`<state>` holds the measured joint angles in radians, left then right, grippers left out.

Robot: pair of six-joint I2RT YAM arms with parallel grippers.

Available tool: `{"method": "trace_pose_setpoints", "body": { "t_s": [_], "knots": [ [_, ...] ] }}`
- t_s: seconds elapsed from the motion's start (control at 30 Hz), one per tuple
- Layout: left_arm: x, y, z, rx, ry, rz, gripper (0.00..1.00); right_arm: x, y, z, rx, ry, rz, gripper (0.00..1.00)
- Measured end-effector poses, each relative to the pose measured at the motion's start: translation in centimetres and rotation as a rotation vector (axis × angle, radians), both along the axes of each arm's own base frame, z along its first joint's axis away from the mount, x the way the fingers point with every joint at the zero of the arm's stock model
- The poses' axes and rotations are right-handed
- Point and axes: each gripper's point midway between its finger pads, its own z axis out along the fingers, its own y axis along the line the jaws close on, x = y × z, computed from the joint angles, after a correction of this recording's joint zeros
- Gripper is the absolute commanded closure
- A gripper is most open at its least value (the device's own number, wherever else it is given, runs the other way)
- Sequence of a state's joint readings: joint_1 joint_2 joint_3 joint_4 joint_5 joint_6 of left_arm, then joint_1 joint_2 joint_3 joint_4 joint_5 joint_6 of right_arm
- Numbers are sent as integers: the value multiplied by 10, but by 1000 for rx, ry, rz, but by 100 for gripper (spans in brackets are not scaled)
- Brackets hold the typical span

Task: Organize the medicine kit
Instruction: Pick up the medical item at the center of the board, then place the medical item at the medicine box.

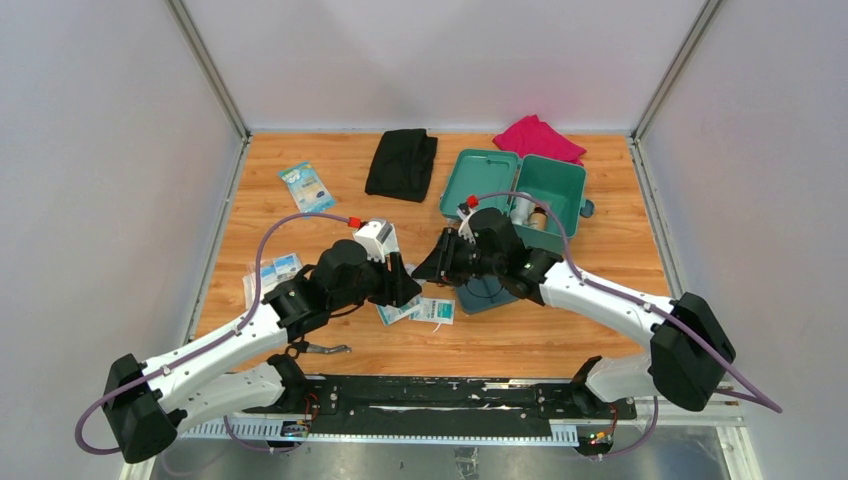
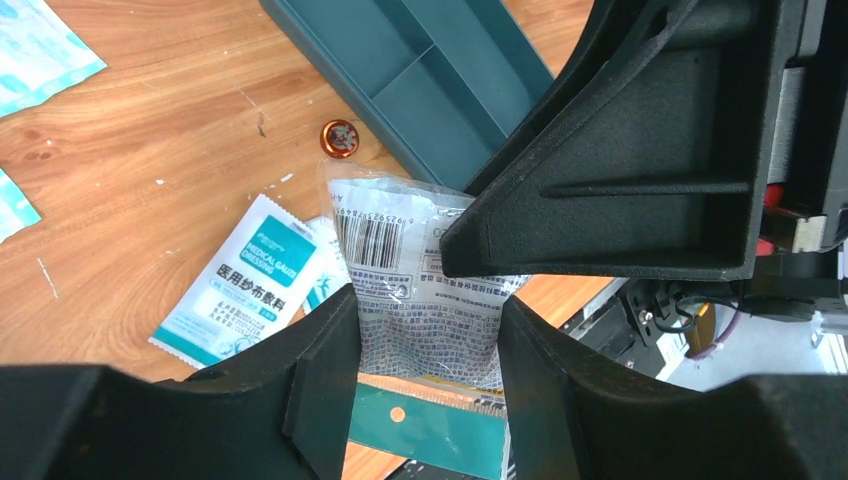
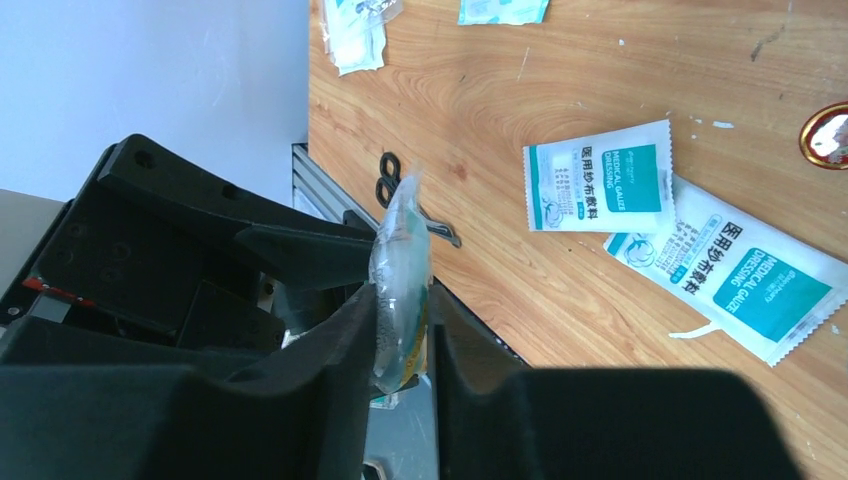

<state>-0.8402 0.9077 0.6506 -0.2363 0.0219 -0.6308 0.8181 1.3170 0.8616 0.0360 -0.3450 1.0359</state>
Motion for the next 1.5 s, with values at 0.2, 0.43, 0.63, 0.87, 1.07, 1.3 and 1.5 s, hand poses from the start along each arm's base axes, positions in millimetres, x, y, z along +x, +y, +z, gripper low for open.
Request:
{"method": "trace_pose_setpoints", "body": {
  "t_s": [0.2,0.43,0.63,0.87,1.07,1.3,1.5],
  "knots": [
    [2,1,0,6,-8,6,26,1,3,4,20,5,-4,99],
    [4,0,12,-3,-32,2,0,7,-17,17,9,-51,-81,100],
    [10,12,30,6,-69,67,0,37,-78,31,-83,-159,-253,100],
    [18,64,22,157,-58,286,0,97,-187,63,-279,-299,-548,100],
    [14,91,17,218,-54,372,0,139,-257,82,-479,-383,-711,100],
    [11,103,-5,296,-10,410,0,187,-285,46,-687,-325,-700,100],
    [11,108,-16,340,7,426,0,209,-298,8,-825,-256,-645,98]
  ]
}}
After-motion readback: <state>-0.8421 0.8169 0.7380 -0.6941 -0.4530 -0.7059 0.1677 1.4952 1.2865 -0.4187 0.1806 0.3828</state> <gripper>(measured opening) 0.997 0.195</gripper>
